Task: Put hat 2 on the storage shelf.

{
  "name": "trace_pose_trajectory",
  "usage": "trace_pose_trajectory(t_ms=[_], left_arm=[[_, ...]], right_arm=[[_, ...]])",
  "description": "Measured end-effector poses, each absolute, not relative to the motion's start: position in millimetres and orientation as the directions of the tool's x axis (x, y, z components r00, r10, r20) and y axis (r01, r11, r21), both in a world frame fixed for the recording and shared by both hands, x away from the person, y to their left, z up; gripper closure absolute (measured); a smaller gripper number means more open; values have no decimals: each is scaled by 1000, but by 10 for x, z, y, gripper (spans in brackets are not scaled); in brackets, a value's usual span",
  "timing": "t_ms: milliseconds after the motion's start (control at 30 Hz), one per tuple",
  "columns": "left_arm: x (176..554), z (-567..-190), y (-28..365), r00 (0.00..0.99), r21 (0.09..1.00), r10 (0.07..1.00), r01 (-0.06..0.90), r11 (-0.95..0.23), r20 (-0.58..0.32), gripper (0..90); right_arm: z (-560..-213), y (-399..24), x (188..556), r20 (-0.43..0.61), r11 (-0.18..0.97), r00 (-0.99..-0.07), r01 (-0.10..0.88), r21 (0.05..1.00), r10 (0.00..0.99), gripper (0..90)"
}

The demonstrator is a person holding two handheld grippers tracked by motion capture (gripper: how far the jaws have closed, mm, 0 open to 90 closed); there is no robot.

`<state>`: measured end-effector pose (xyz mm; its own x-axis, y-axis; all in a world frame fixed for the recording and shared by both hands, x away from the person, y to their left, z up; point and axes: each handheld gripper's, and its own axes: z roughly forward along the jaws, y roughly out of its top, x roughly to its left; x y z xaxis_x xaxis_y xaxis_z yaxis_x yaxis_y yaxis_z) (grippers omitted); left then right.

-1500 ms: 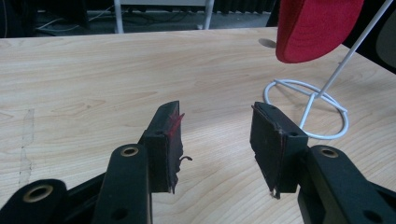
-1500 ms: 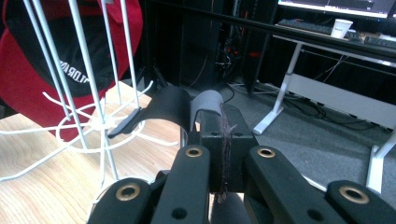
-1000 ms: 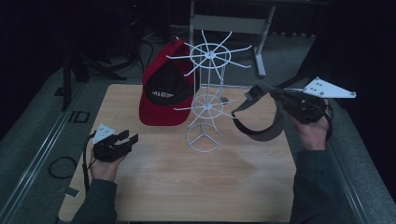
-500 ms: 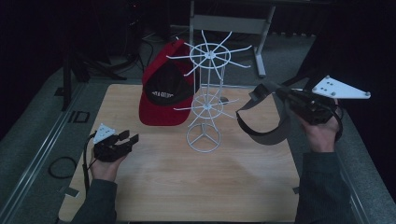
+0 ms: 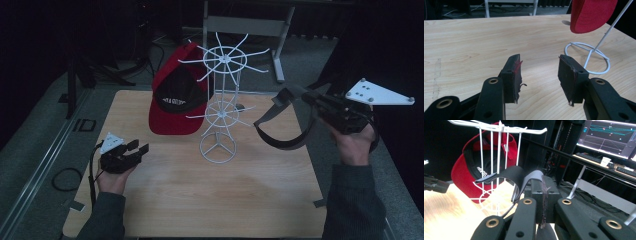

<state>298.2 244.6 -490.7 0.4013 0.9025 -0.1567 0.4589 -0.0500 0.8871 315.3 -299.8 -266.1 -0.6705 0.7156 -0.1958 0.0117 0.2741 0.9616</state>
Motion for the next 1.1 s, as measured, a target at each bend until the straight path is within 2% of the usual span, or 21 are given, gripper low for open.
trace_pose_trajectory(t_ms=[567, 1100], left_arm=[[2982, -4905, 2449, 402, 887, 902, 460, -50, -158, 535], [2992, -4903, 2440, 404, 885, 901, 462, -54, -156, 535]], right_arm=[[-2486, -2951, 2990, -219, 282, -695, -24, 959, 685, 894], [-2381, -2870, 3006, -209, 256, -727, -47, 966, 654, 894]])
